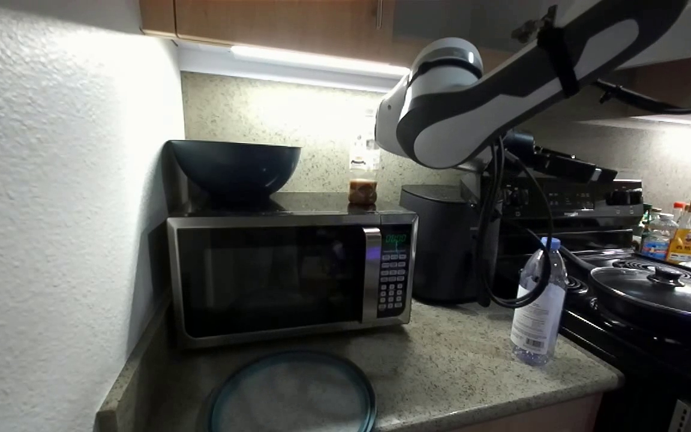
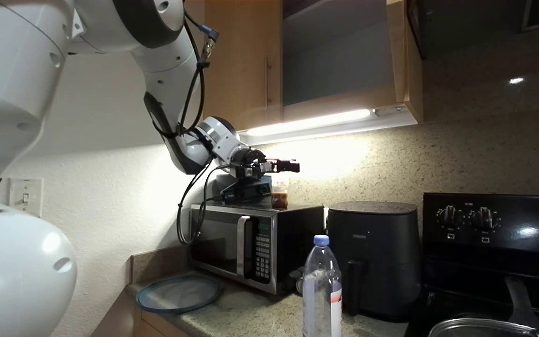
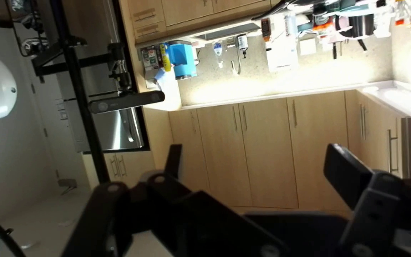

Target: Put the bottle upright to the right

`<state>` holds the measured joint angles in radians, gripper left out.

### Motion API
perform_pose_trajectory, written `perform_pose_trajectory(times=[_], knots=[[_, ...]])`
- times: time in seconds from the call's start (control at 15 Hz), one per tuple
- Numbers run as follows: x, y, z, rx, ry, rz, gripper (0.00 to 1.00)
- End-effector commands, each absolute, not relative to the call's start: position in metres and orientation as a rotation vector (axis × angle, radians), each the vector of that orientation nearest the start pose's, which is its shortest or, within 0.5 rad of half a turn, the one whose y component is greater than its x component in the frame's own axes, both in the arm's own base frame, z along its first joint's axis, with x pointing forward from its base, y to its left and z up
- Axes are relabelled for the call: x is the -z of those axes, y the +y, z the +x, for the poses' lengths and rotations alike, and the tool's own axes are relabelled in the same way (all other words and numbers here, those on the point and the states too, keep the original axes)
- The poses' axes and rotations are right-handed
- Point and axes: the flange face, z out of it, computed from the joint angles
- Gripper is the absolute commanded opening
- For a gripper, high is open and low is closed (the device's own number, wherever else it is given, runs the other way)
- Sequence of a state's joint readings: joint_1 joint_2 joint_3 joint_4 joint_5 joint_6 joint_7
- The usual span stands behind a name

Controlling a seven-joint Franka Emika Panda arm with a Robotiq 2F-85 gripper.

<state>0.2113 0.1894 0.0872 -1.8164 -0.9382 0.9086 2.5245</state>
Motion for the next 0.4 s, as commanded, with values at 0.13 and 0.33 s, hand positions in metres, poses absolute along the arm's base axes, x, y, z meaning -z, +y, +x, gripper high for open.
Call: perform_pose_trajectory(times=[0.13,0.33], knots=[[-0.4729,0.0358,0.4999,-0.866,-1.701,0.693,1.0],[-0.4707,0.0356,0.4996,-0.865,-1.696,0.693,1.0]])
